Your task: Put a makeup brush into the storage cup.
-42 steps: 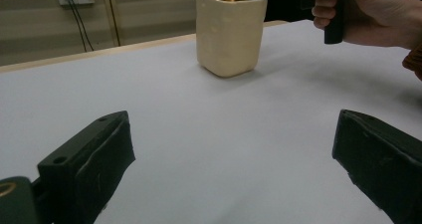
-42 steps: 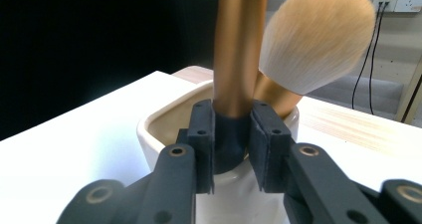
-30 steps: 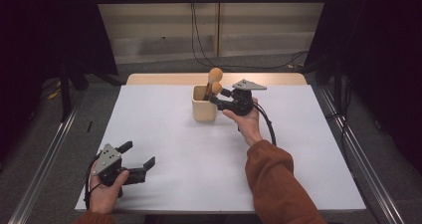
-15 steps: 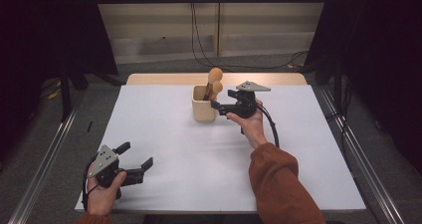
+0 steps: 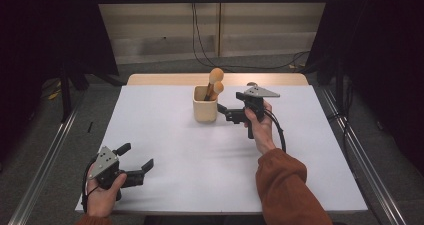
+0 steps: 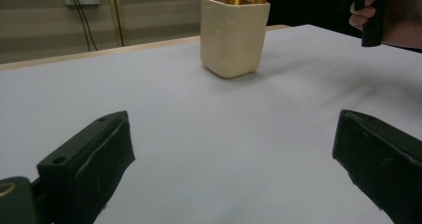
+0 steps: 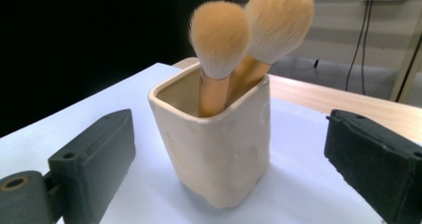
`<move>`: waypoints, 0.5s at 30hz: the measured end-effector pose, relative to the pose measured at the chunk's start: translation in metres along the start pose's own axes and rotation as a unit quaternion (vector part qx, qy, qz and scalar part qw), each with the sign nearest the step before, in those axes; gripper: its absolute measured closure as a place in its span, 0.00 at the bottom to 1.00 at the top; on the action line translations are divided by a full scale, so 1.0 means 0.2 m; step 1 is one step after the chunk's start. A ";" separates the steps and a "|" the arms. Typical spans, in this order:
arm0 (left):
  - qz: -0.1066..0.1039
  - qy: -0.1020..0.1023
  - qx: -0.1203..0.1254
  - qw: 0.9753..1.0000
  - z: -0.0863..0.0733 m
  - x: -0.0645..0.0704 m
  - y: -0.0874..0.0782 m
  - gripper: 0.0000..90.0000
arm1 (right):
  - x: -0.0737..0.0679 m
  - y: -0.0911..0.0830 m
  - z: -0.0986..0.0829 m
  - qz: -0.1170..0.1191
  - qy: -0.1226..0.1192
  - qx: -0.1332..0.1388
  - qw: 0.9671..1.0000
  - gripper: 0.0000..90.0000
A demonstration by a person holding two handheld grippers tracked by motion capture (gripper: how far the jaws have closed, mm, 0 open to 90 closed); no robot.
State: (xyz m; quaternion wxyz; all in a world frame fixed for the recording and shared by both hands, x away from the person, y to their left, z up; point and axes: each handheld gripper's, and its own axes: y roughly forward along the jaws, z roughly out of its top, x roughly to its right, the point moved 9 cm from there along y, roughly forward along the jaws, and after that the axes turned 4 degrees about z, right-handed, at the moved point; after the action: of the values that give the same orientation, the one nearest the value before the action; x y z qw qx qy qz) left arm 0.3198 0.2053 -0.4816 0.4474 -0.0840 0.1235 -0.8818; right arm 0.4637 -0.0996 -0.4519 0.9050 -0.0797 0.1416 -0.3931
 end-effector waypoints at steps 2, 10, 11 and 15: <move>0.001 0.000 0.000 1.000 0.00 0.00 0.00 0.03 | 0.00 -0.02 0.00 -0.004 -0.002 0.006 1.000 0.06; 0.000 0.002 -0.001 1.000 0.00 0.00 0.00 0.03 | 0.03 -0.11 -0.01 -0.012 -0.001 0.008 1.000 0.04; 0.000 0.001 0.000 1.000 0.00 0.00 0.00 0.03 | 0.03 -0.12 -0.01 -0.013 -0.002 0.009 1.000 0.04; 0.000 0.001 0.000 1.000 0.00 0.00 0.00 0.03 | 0.03 -0.17 0.00 -0.018 -0.009 0.017 1.000 0.04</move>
State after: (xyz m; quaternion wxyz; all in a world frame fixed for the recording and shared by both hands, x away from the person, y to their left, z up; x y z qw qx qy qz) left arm 0.3196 0.2057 -0.4813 0.4475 -0.0831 0.1241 -0.8818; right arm 0.4438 -0.1266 -0.4453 0.9003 -0.0702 0.1256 -0.4109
